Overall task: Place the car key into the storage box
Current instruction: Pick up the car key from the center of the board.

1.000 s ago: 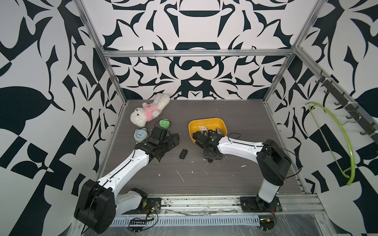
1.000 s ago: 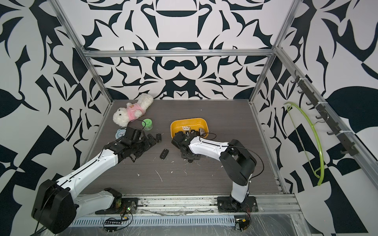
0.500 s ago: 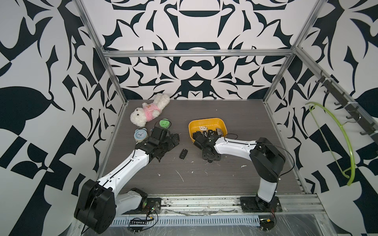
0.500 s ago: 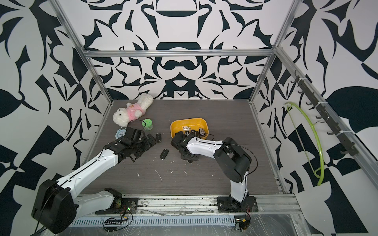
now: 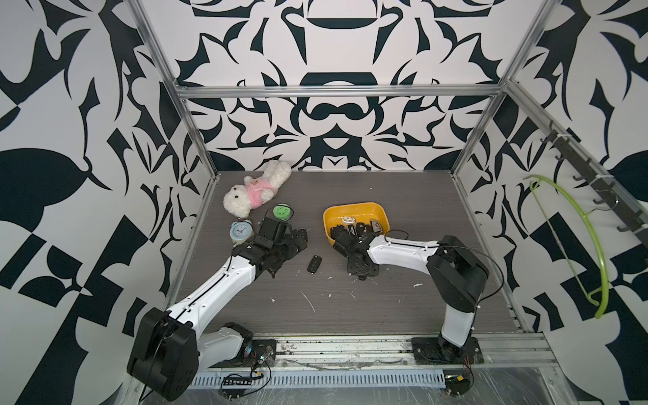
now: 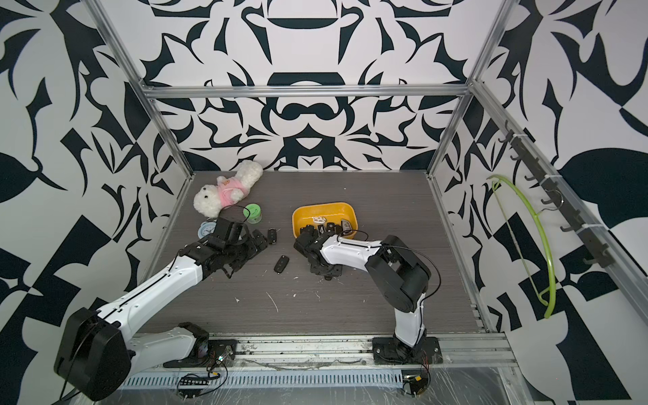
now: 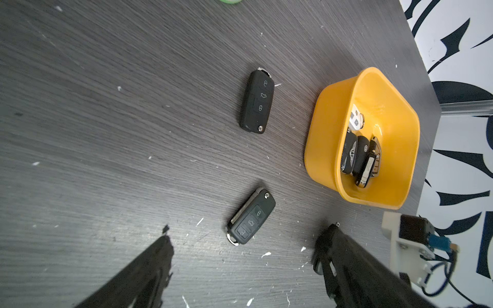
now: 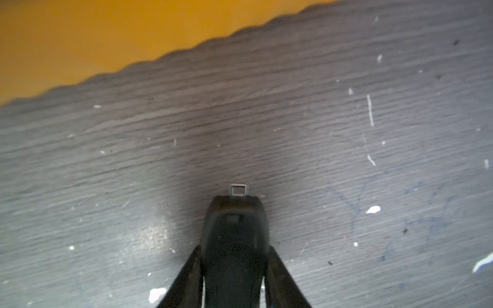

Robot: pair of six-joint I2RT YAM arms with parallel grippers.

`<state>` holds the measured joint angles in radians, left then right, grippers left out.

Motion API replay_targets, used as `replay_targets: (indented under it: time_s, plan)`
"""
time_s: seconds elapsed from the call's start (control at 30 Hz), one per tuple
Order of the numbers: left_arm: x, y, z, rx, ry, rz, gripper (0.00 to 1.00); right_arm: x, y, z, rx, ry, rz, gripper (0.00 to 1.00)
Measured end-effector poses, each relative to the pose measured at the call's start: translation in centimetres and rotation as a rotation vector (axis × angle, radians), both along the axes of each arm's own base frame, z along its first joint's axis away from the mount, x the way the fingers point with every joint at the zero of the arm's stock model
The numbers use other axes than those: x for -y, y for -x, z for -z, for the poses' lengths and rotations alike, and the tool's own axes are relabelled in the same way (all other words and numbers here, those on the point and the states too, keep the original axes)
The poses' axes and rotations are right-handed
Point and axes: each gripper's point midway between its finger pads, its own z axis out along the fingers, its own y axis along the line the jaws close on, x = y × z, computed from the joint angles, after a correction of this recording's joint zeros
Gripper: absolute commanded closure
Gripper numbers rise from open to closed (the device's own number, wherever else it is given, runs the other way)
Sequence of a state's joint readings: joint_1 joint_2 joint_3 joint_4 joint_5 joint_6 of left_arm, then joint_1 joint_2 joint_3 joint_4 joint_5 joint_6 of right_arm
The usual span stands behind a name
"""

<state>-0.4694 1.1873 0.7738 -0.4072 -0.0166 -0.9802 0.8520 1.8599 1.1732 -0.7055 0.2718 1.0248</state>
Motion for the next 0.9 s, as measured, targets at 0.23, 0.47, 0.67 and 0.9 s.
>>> replay_targets:
  time_s: [0.23,0.47,0.67,0.9]
  plan:
    - [0.0,0.0,0.0,0.0,0.0,0.0,0.01,0.1,-0.1,0.0,0.002,-0.001,0.003,0.75]
    - [-0.1,0.0,0.1,0.0,-0.003,-0.002,0.01,0.4,0.6,-1.6,0.008,-0.025,-0.03,0.78]
    - [-0.2,-0.1,0.1,0.001,-0.011,-0.008,0.01,0.6,0.7,-6.9,0.091,-0.096,-0.084,0.78]
    - [-0.2,-0.1,0.6,-0.012,-0.017,-0.007,0.01,1.1,-0.3,-11.6,0.179,-0.097,-0.137,0.78]
